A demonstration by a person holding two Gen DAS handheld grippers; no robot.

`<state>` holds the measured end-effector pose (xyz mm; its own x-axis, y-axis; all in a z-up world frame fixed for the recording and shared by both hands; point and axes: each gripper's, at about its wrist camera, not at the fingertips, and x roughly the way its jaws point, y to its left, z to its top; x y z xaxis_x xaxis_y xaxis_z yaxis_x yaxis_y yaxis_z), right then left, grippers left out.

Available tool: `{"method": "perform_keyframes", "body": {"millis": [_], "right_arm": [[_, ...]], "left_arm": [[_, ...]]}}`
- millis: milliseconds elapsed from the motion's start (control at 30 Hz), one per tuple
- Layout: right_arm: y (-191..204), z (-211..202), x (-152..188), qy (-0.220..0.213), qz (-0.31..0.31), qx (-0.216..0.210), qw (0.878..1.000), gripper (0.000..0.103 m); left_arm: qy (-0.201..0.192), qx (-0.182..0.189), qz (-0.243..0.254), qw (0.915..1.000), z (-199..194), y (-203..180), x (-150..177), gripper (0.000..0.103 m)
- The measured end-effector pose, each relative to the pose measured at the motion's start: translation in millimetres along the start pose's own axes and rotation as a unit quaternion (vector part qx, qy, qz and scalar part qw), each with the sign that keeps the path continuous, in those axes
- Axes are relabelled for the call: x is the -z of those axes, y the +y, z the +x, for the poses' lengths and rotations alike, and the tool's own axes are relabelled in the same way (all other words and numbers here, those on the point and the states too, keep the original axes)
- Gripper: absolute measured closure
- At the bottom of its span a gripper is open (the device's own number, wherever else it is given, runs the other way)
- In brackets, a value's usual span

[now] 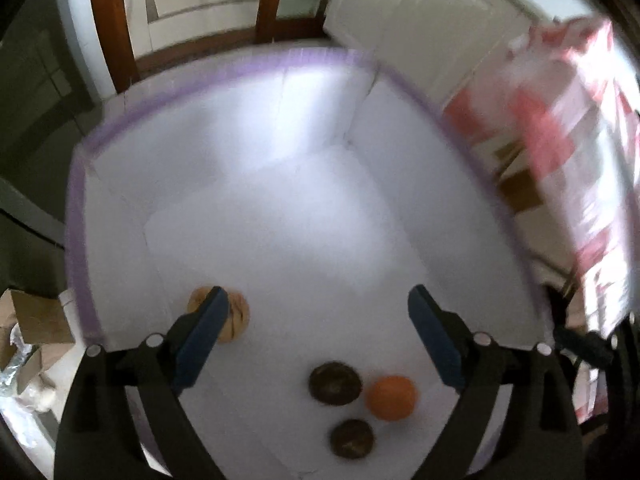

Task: Organize fruits
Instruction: 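Open both tools to release the fruits into the box, then return to table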

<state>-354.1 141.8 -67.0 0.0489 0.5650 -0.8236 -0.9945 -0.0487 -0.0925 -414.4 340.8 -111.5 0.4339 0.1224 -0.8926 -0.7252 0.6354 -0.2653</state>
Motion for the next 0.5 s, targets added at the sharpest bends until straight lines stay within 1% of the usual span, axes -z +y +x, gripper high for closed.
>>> {"method": "perform_keyframes", "body": {"millis": [33, 100, 133, 167, 200, 233, 267, 300, 333, 367, 400, 467, 500], "right_arm": [[-1.5, -14.4, -2.8, -0.021, 0.003, -0.001, 1.0, 0.016], [-6.2, -41.7, -8.0, -0.061, 0.012, 0.001, 0.998, 0.016], [-10.9, -63.3, -10.0, -0.091, 0.019, 0.002, 0.996, 0.016], [-13.3, -78.3, -12.7, -0.116, 0.026, 0.005, 0.993, 0.016], [-20.2, -101.7, -15.4, -0.151, 0.038, 0.01, 0.988, 0.016], [-25.8, -118.9, -15.6, -0.176, 0.048, 0.015, 0.983, 0.016], [-34.3, -141.2, -14.2, -0.207, 0.063, 0.025, 0.976, 0.016], [-39.2, -153.3, -12.7, -0.225, 0.072, 0.033, 0.971, 0.016], [-51.8, -178.0, -7.3, -0.261, 0.094, 0.054, 0.959, 0.016], [-61.4, -192.8, -2.4, -0.277, 0.106, 0.066, 0.953, 0.016], [-75.1, -213.1, 5.4, -0.301, 0.129, 0.088, 0.941, 0.016], [-96.3, -242.5, 17.5, -0.33, 0.165, 0.115, 0.922, 0.016], [-107.1, -255.5, 26.5, -0.344, 0.185, 0.127, 0.912, 0.015]], "left_arm": [[-0.019, 0.002, 0.0, 0.9998, -11.0, -2.2, -5.8, 0.011], [-0.072, 0.003, -0.005, 0.9974, -42.2, -10.7, -21.8, 0.011], [-0.096, 0.004, -0.005, 0.9954, -55.9, -14.8, -27.7, 0.009], [-0.125, 0.005, -0.002, 0.9921, -73.0, -21.2, -34.6, 0.008], [-0.164, 0.006, 0.007, 0.9865, -93.9, -33.0, -42.6, 0.005], [-0.194, 0.011, 0.017, 0.9808, -109.6, -44.5, -48.3, 0.001], [-0.221, 0.018, 0.03, 0.9746, -121.8, -59.6, -53.7, 0.001], [-0.25, 0.031, 0.048, 0.9667, -138.2, -80.4, -59.7, 0.001], [-0.265, 0.045, 0.062, 0.9613, -147.5, -93.5, -64.8, 0.001], [-0.28, 0.065, 0.081, 0.9544, -158.0, -116.0, -69.1, 0.001], [-0.287, 0.078, 0.092, 0.9505, -161.3, -132.0, -70.8, 0.001], [-0.295, 0.114, 0.121, 0.9411, -167.0, -174.5, -76.8, 0.001], [-0.294, 0.126, 0.132, 0.9383, -167.0, -195.7, -75.3, 0.001]]}}
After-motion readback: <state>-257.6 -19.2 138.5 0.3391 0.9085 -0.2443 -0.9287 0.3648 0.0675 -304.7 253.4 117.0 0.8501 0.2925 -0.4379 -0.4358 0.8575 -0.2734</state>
